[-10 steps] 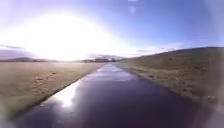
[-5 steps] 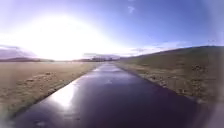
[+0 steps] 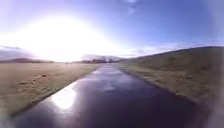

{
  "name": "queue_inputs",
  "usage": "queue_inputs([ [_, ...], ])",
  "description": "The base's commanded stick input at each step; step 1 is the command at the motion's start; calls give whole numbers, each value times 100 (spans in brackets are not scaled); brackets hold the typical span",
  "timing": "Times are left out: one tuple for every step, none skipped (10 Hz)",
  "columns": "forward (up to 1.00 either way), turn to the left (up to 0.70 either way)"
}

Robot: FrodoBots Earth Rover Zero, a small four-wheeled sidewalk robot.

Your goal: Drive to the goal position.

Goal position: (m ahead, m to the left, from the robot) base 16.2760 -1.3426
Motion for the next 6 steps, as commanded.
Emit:
queue_inputs([
  [100,0],
  [100,0],
  [100,0],
  [100,0],
  [100,0],
  [100,0],
])
